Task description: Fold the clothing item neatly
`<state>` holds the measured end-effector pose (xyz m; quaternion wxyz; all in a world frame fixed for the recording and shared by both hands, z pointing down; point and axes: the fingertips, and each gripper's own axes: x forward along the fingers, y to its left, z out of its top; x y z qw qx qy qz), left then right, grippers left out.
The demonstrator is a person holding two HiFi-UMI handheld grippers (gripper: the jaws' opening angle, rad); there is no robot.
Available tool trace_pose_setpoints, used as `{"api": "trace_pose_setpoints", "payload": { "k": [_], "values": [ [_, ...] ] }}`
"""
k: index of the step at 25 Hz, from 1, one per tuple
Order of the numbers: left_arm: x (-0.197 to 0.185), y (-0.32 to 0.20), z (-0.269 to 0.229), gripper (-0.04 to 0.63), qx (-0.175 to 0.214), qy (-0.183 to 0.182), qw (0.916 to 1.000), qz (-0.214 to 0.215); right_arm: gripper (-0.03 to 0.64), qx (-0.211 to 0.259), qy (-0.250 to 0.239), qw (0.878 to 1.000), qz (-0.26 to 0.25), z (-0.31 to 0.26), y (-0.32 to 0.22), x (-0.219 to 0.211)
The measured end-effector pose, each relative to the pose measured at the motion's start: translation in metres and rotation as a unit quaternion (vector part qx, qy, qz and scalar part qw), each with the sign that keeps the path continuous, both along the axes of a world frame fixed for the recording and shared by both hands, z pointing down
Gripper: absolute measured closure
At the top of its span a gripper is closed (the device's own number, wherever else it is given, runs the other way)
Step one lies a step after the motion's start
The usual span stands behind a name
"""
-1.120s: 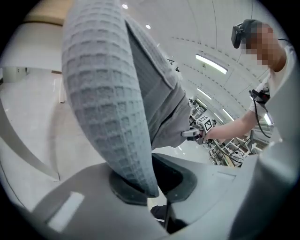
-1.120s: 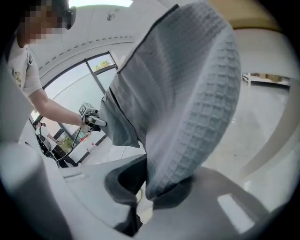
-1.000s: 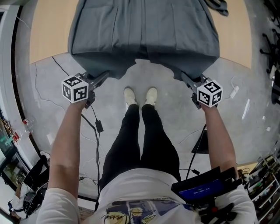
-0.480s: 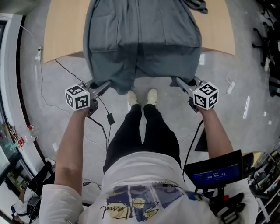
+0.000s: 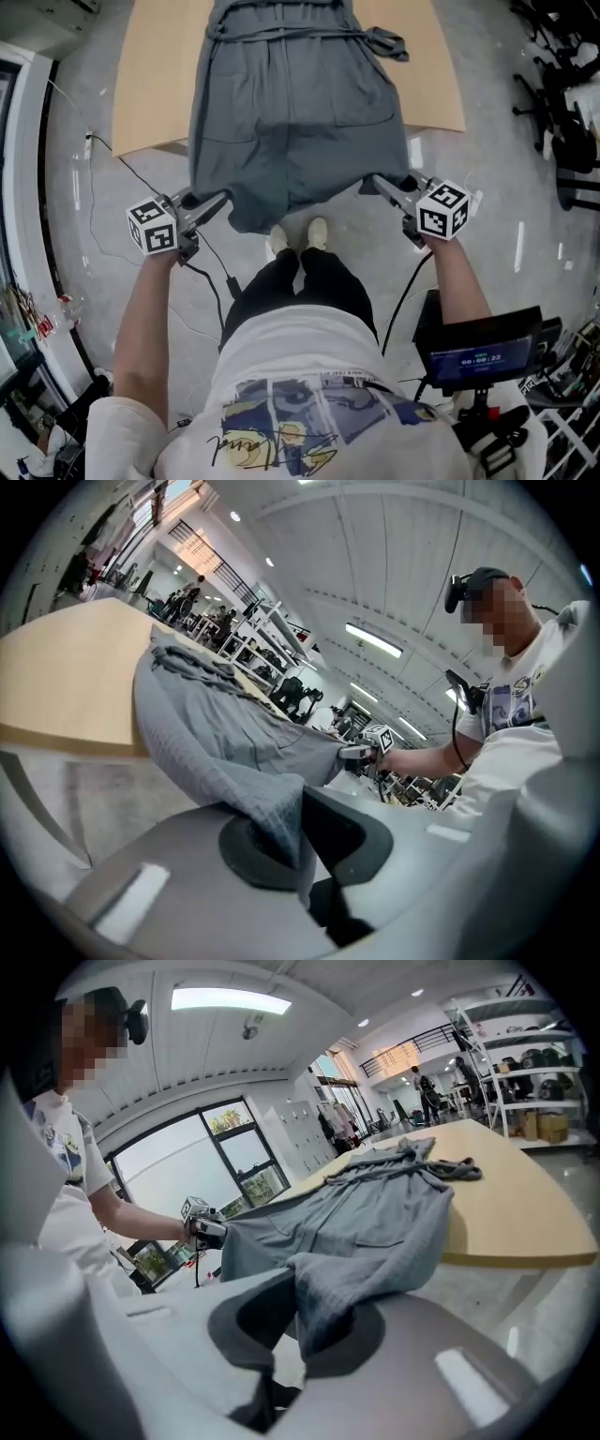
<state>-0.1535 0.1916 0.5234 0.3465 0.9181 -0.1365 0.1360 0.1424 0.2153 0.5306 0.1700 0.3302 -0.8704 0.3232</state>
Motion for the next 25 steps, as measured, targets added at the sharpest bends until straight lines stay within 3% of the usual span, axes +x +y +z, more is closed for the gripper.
{"api": "trace_pose_setpoints", "payload": {
  "k": [5,14,25],
  "values": [
    [0.0,-0.011,-0.043,0.583,0.025,0.037,0.9989,0.014,0.6,0.024,-0.002,1.0,-0.008,-0.035,-0.011,0.006],
    [-0.001,-0.036,-0.112,0.583,0.08,0.08,0.9936,0.002,0.6,0.06,-0.023,0.998,0.01,-0.093,-0.034,0.01],
    [0.01,-0.098,-0.176,0.583,0.135,0.1,0.9858,-0.008,0.6,0.125,-0.032,0.992,0.014,-0.159,-0.098,0.001]
  ]
}}
